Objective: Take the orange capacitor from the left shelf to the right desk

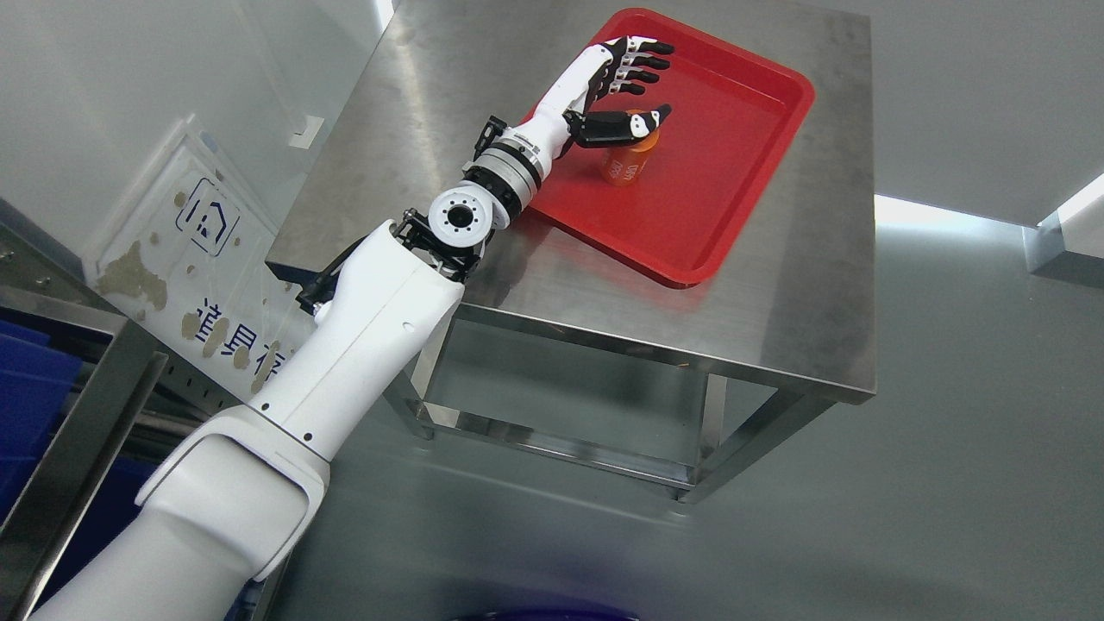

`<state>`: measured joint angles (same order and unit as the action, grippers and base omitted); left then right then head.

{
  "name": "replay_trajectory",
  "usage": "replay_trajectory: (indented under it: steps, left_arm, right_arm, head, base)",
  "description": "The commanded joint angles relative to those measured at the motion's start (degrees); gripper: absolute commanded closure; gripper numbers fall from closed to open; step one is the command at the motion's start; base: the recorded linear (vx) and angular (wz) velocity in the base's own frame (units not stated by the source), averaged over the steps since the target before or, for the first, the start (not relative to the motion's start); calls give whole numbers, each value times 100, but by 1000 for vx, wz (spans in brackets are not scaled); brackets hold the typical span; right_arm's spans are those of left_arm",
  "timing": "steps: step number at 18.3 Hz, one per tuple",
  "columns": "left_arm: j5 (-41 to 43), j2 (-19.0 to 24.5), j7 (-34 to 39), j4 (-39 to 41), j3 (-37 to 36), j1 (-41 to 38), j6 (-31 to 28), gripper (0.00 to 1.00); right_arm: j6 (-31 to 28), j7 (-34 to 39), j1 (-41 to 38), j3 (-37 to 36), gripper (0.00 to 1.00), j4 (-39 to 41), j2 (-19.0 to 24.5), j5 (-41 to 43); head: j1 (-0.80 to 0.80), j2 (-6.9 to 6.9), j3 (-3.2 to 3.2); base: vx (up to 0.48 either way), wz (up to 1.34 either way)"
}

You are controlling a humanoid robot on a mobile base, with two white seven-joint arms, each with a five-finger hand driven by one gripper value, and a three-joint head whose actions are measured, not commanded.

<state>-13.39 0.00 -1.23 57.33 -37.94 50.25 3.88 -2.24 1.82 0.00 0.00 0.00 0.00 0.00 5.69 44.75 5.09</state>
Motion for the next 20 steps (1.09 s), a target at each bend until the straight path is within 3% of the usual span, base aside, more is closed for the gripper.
replay_trajectory:
  steps: [1, 3, 7, 10, 16, 20]
  left_arm:
    - [-6, 100, 0, -82, 407, 353, -10, 11]
    - [-6, 100, -35, 207, 1092, 582, -158, 1]
    - [-6, 100, -62, 1445, 2306, 399, -896, 0]
    - [-6, 100, -132, 2508, 2843, -355, -1397, 0]
    - [-6, 246, -255, 3732, 3274, -1833, -1320, 0]
    - [3, 281, -264, 3742, 3240, -2378, -494, 0]
  right_arm:
    - [-5, 3, 9, -62, 0, 193, -100, -26]
    - [-13, 3, 9, -62, 0, 193, -100, -26]
    - [-5, 3, 9, -62, 0, 193, -100, -26]
    - [-5, 3, 9, -62, 0, 193, -100, -26]
    - [-5, 3, 9, -62, 0, 193, -100, -26]
    - [-5, 3, 9, -62, 0, 193, -100, -26]
  head:
    - [0, 0, 0]
    - [0, 0, 0]
    - [0, 0, 0]
    - [0, 0, 0]
    - [0, 0, 0]
    - [0, 0, 0]
  base:
    - [0, 0]
    - [0, 0]
    - [0, 0]
    - [0, 0]
    - [0, 0]
    - [0, 0]
